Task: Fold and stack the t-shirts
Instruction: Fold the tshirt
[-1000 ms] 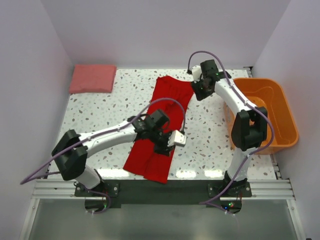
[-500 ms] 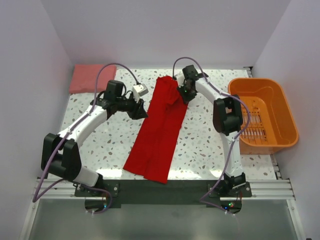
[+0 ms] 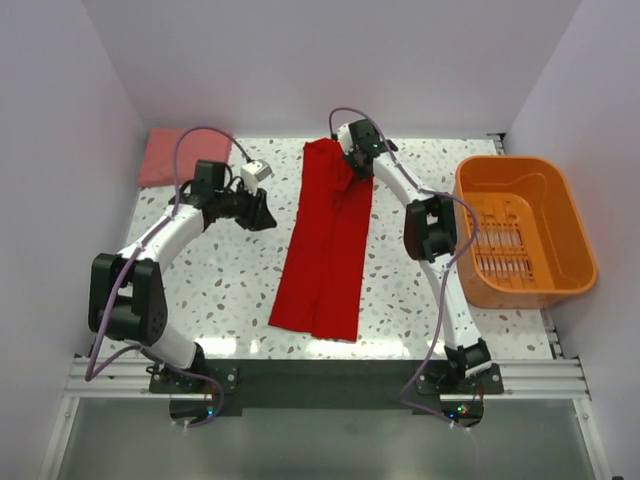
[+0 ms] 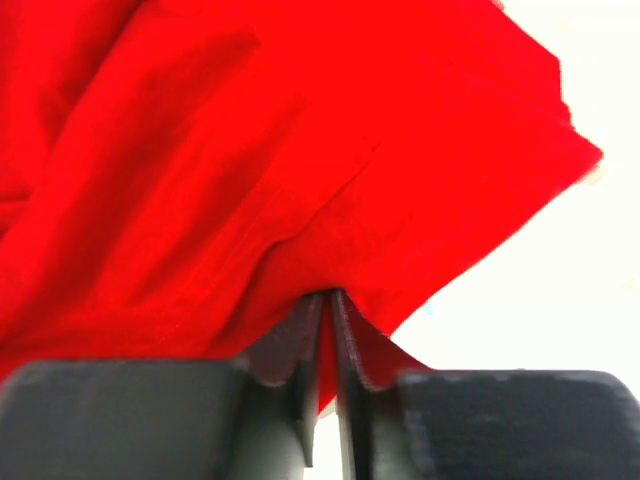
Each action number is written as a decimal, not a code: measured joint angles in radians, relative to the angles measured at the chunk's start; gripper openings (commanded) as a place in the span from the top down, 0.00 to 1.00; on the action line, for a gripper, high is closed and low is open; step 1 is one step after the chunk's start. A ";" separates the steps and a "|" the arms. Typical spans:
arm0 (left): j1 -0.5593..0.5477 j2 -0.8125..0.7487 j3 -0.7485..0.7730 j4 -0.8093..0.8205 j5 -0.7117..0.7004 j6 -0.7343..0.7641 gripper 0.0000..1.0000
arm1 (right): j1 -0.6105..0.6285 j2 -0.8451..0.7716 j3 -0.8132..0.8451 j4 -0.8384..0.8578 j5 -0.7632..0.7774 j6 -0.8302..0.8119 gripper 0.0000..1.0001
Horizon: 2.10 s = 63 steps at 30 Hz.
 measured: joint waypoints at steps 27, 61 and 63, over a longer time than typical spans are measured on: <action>0.031 -0.080 -0.049 0.036 0.000 0.184 0.62 | -0.001 -0.501 -0.511 0.109 -0.431 0.304 0.57; 0.031 -0.113 -0.083 0.025 -0.031 0.188 0.62 | -0.065 -0.270 -0.420 0.152 -0.666 0.600 0.75; 0.031 -0.109 -0.083 0.025 -0.031 0.187 0.62 | -0.072 -0.270 -0.420 0.153 -0.666 0.605 0.91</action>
